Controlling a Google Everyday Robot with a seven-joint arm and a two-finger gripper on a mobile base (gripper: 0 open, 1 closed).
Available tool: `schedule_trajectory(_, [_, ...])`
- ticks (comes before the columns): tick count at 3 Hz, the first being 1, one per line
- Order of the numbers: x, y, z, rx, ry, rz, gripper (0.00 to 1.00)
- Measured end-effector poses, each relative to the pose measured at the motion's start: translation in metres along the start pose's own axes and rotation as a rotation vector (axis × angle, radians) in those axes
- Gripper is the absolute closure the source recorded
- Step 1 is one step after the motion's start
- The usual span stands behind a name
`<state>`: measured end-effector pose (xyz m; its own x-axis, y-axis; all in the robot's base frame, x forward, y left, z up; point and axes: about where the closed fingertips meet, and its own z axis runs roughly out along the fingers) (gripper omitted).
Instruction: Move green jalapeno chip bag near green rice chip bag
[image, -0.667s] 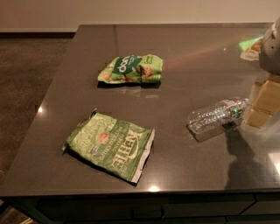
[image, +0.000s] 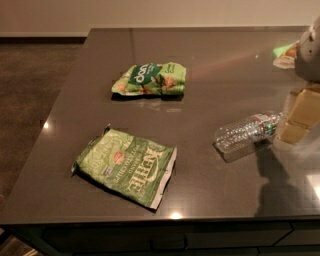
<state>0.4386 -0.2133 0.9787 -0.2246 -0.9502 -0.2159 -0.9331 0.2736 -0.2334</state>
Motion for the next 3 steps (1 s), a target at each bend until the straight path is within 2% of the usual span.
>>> schedule_trajectory(1, [-0.023,0.002,0.003,-0.038,-0.046,-0.015,0.0])
schedule_trajectory(2, [-0.068,0.013,0.012,-0.072,-0.102,-0.057,0.0])
schedule_trajectory(3, [-0.107,0.027,0.027,-0.079,-0.133,-0.095,0.0])
